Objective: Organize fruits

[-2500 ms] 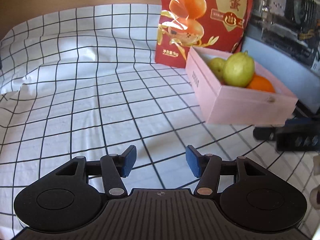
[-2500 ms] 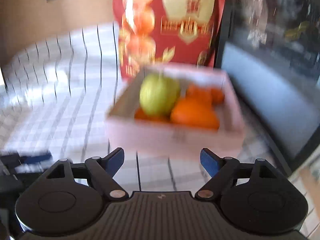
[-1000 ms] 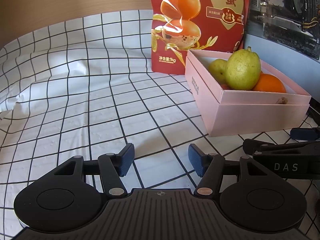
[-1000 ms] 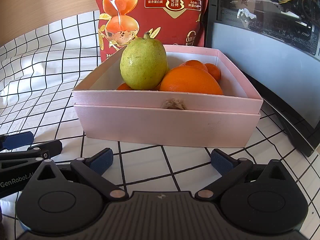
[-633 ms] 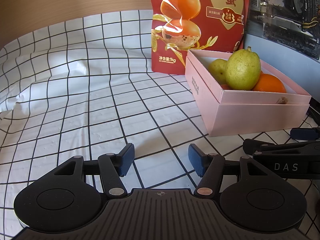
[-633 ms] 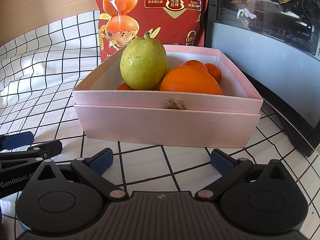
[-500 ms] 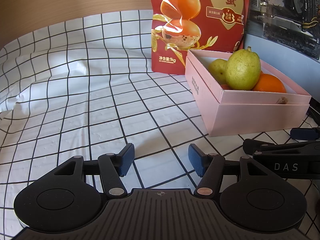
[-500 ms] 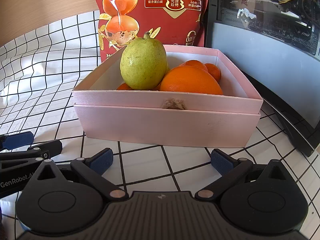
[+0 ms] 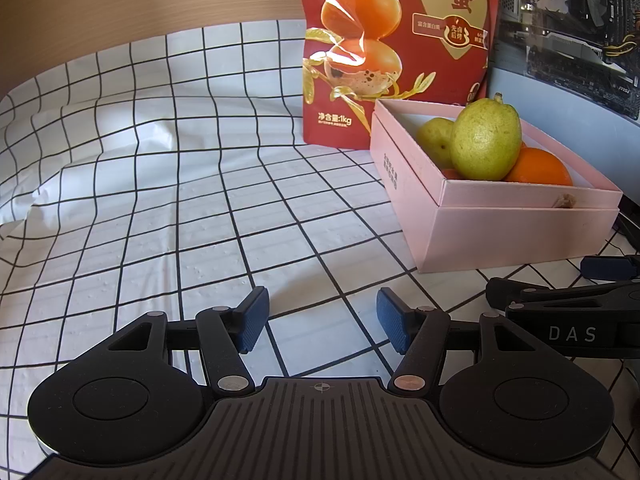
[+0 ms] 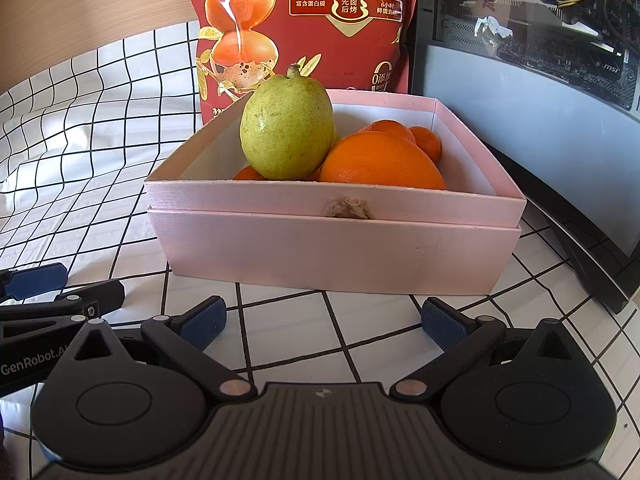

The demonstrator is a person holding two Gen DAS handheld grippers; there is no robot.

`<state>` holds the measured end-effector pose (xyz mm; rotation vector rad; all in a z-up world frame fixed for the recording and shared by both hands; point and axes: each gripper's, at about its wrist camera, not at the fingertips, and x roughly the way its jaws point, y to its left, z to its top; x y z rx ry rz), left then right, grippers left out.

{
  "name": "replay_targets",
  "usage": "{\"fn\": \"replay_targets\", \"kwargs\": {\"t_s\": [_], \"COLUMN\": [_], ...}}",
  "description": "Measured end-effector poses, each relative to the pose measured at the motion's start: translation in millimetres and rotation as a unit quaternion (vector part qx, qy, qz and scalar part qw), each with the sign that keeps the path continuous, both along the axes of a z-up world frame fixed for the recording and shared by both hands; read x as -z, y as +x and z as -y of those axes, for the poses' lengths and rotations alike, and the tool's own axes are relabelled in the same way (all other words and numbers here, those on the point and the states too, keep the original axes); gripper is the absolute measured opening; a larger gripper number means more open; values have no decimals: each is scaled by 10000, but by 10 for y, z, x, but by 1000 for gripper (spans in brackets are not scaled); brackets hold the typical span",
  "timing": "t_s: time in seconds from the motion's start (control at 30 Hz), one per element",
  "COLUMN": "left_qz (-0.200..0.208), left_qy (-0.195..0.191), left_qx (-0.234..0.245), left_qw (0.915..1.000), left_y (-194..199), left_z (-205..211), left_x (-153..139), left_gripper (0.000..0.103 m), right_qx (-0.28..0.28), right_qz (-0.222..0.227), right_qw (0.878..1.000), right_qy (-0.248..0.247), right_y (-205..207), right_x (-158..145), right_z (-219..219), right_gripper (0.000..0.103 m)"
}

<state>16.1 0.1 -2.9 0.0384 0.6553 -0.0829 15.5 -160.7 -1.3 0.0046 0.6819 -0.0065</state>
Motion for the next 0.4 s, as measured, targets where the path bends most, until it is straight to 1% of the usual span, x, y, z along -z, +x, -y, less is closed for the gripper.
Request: {"fn": "replay_targets", "kwargs": {"t_s": [0.4], "left_qz": [-1], "left_qy": [-16], "left_qx": [-2], "left_qw": [10000], "left_y": [-4], "left_z": [-5], "left_x": [-3], "left_gripper": [66], "right_qx": [-2], "right_qz": [1], "right_qw": [10000], "right_qy": [-1], "right_y": [0], "right_x": [4], "right_z": [7], "right_gripper": [103]}}
